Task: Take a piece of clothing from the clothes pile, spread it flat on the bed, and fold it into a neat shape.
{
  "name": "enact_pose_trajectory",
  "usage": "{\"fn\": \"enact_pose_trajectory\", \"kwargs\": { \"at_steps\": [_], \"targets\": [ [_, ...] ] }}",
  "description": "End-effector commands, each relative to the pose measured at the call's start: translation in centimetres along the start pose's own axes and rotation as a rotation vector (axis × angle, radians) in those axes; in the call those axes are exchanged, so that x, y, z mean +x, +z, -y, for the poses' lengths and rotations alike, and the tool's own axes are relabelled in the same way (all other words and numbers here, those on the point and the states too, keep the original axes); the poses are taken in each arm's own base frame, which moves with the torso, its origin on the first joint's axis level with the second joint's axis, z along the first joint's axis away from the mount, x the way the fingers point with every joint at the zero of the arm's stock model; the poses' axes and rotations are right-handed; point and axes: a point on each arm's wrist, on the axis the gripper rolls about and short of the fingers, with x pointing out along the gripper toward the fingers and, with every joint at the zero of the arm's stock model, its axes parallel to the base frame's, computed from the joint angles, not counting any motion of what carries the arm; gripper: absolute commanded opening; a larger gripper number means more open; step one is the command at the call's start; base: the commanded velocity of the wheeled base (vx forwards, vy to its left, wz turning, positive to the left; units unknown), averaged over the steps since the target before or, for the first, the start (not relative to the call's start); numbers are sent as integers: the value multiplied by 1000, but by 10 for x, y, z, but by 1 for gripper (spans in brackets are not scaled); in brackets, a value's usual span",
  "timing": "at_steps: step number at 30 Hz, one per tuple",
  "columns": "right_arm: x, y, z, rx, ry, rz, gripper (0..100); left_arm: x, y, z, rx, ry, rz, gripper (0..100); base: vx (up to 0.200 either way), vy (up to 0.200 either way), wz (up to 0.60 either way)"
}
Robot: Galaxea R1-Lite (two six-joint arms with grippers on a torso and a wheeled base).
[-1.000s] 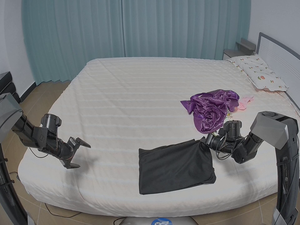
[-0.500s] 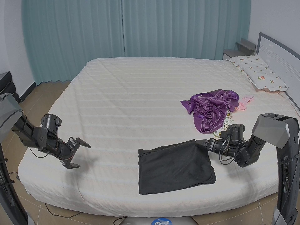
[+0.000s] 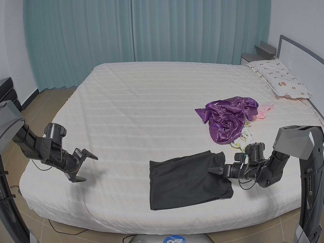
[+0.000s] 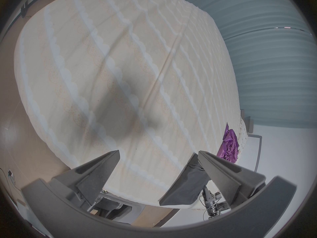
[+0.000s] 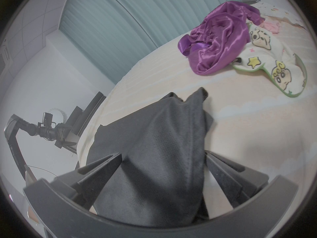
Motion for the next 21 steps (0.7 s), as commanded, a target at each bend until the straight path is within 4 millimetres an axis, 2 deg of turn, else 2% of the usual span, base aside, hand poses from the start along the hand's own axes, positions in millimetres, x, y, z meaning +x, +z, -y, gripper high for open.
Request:
{"fn": "enact_pose_trajectory", "kwargs": {
  "at_steps": [1,9,12,17,18,21],
  "targets": [
    [8,-5,-2,-4,12,-19,100,1,0,0,-1,3,-1,100,0,0,0],
    [22,-10,-22,-29,89,-76,100,1,-1,0,2,3,-1,100,0,0,0],
    [29,-12,-25,-36,103,-84,100,1,-1,0,1,4,1,100,0,0,0],
    [28,-14,-25,-33,102,-90,100,1,0,0,3,3,2,100,0,0,0],
    [27,-13,-25,-32,102,-89,0,1,-1,0,4,3,1,100,0,0,0],
    [25,-15,-25,-25,102,-90,0,1,-1,0,3,4,0,100,0,0,0]
  ]
}}
